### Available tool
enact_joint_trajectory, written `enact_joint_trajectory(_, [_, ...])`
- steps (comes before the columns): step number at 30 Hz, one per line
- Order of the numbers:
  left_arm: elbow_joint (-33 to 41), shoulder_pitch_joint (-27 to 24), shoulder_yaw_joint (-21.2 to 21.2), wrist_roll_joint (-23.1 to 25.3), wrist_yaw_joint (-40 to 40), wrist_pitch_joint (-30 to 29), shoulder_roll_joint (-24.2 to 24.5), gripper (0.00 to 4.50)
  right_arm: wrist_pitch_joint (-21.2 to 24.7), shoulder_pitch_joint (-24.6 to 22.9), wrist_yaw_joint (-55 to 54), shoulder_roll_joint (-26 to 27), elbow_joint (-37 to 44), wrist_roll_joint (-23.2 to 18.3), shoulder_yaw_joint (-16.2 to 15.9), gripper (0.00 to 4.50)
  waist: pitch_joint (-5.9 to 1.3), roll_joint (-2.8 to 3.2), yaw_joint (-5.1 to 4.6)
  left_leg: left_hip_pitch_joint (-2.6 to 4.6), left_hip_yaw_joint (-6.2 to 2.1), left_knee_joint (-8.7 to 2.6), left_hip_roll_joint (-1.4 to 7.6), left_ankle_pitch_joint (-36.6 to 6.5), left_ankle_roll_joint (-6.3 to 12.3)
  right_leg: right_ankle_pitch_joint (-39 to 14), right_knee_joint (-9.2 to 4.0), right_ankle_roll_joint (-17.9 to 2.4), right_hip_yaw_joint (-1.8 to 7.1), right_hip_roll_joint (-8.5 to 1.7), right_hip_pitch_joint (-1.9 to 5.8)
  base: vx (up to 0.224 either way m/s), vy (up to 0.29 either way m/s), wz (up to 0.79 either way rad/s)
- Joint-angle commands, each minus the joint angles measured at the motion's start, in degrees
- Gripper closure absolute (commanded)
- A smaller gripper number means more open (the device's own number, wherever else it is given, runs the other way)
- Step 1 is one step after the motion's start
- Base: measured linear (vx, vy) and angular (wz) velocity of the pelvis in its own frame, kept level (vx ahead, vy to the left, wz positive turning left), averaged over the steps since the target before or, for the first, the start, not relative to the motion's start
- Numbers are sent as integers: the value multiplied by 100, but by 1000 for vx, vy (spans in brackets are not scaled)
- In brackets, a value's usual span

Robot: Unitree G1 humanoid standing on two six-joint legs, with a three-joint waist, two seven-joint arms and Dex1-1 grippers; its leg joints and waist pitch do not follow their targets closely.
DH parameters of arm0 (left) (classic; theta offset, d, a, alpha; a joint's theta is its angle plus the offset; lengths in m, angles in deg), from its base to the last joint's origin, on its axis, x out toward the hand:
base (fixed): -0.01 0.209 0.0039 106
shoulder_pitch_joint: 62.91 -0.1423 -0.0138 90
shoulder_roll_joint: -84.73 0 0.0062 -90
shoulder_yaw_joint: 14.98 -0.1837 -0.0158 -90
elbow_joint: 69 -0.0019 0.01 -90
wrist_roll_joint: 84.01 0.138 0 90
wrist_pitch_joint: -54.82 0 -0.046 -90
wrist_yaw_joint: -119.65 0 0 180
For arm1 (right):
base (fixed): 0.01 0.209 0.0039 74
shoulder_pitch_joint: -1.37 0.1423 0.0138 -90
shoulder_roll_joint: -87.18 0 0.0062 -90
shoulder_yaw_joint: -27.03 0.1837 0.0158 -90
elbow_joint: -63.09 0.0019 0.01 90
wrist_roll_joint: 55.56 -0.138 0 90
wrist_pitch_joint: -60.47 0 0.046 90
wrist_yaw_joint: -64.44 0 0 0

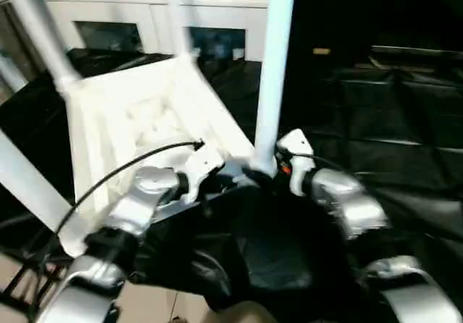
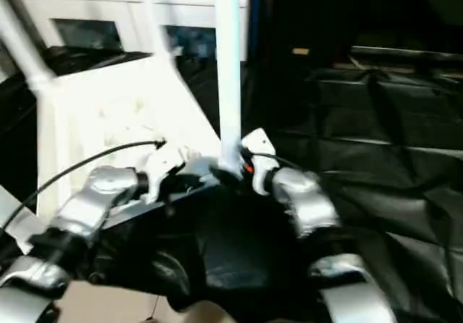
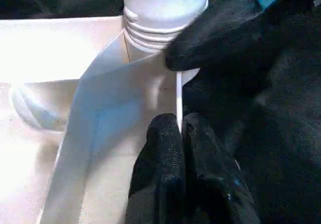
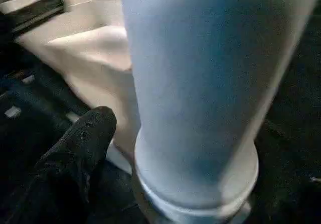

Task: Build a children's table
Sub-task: Rotate leg to tighten

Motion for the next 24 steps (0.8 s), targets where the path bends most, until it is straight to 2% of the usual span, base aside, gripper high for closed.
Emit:
enact_joint_trajectory(1, [303,-12,-143,-292,455,246,31,450,28,-59,829,-60,333,-304,-285,39,-382,-53,18,15,52,-326,65,-862,564,-295,-323,-1567,143,-241,375,0,0,0])
enact_joint_trajectory(5, [478,-111,-150,-437,865,208,224,450,95,-113,1434,-324,501,-390,-394,39,-364,-45,81,42,58,-340,91,-1057,475,-621,-345,-1535,154,-247,340,0,0,0])
enact_joint_trajectory(6, [552,-150,-148,-480,1007,183,292,450,116,-126,1653,-421,540,-387,-442,39,-355,-76,88,26,60,-348,88,-1086,441,-690,-339,-1524,157,-249,348,0,0,0])
enact_joint_trajectory(10, [628,-207,-165,-512,1232,184,426,450,147,-130,1935,-557,590,-339,-526,39,-361,-66,91,37,54,-351,83,-1056,383,-747,-346,-1470,159,-243,337,0,0,0])
enact_joint_trajectory(11, [628,-211,-170,-514,1248,189,441,450,153,-129,1958,-568,594,-337,-537,64,-359,-70,91,37,56,-350,82,-1045,384,-719,-347,-1476,160,-241,336,0,0,0])
enact_joint_trajectory(13, [616,-218,-184,-519,1296,209,486,450,128,-135,2022,-618,610,-288,-614,64,-365,-73,89,30,54,-345,74,-966,379,-622,-334,-1488,156,-241,345,0,0,0])
enact_joint_trajectory(15, [600,-222,-182,-494,1283,215,502,450,97,-147,2027,-636,616,-250,-674,98,-366,-76,92,25,57,-339,70,-934,391,-585,-331,-1496,156,-241,348,0,0,0])
enact_joint_trajectory(24, [550,-244,-160,-428,1117,265,490,450,57,-171,1834,-581,570,-120,-726,160,-359,-93,89,26,55,-344,67,-979,343,-795,-345,-1416,162,-243,346,0,0,0])
